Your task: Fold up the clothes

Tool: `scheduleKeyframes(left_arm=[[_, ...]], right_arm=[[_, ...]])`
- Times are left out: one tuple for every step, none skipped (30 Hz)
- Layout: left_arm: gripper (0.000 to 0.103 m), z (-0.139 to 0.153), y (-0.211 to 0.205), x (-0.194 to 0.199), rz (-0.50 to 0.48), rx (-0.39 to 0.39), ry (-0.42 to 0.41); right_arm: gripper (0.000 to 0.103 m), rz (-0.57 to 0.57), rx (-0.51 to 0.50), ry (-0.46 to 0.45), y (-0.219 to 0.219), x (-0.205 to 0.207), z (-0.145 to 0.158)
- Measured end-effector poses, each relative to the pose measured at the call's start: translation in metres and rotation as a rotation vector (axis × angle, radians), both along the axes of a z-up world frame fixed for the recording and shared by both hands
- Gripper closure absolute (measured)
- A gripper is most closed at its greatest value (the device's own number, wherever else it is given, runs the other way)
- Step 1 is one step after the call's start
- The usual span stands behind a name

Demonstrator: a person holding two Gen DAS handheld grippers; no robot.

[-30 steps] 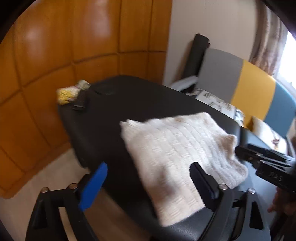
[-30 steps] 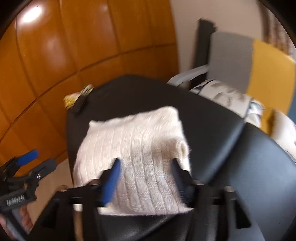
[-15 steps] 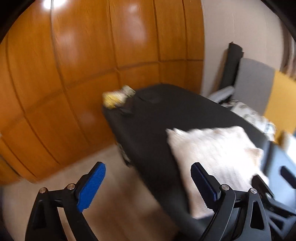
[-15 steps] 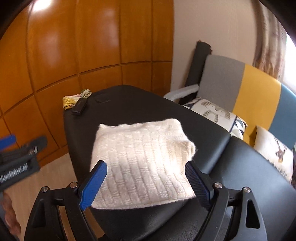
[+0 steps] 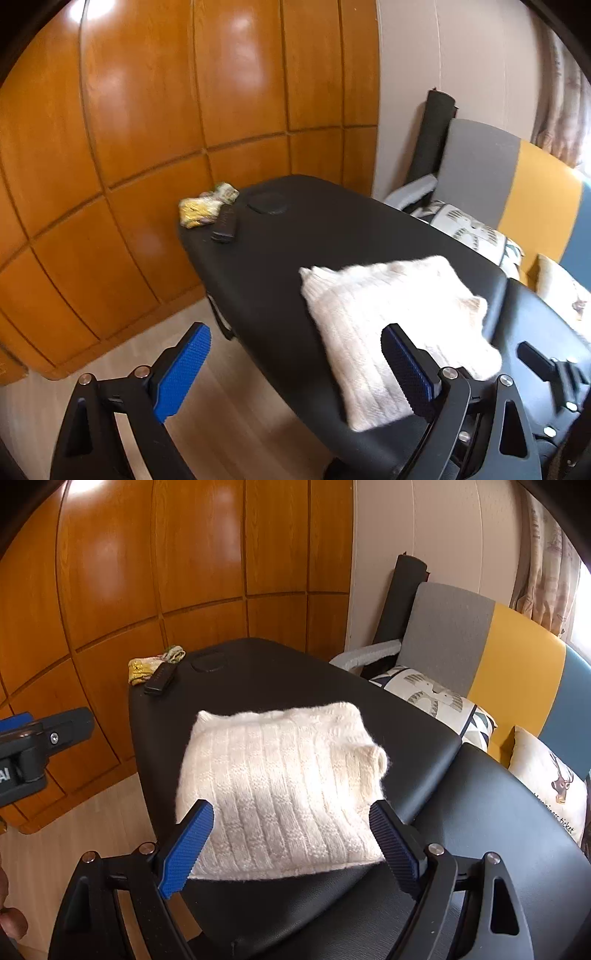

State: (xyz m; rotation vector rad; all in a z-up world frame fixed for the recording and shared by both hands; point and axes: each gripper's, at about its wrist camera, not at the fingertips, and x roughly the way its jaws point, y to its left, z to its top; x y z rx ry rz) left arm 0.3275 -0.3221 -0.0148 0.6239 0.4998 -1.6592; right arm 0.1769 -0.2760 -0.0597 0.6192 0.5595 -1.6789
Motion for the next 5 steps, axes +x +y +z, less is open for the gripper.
scheduleKeyframes(left_arm=[[0.009, 0.0003, 0.0008, 0.0004, 0.002, 0.000, 0.008], [0.009, 0.0006, 0.0016, 0.0008, 0.004, 0.001, 0.017], [0.009, 0.0002, 0.0014, 0.0007, 0.001, 0.009, 0.024], [0.009, -0.0001, 0.0012, 0.0005, 0.000, 0.011, 0.025], [0.009, -0.0004, 0.0012, 0.0002, -0.001, 0.012, 0.026]], right_arm=[[0.015, -0.003, 0.002, 0.000, -0.0005, -0.0011, -0.0006], [0.015, -0.004, 0.004, -0.002, -0.0009, -0.0023, -0.0010], [0.015, -0.006, 0.006, -0.004, -0.0014, -0.0036, -0.0013], [0.015, -0.008, 0.008, -0.001, -0.0016, -0.0046, -0.0014], [0.015, -0.009, 0.011, 0.003, -0.0020, -0.0051, -0.0013]])
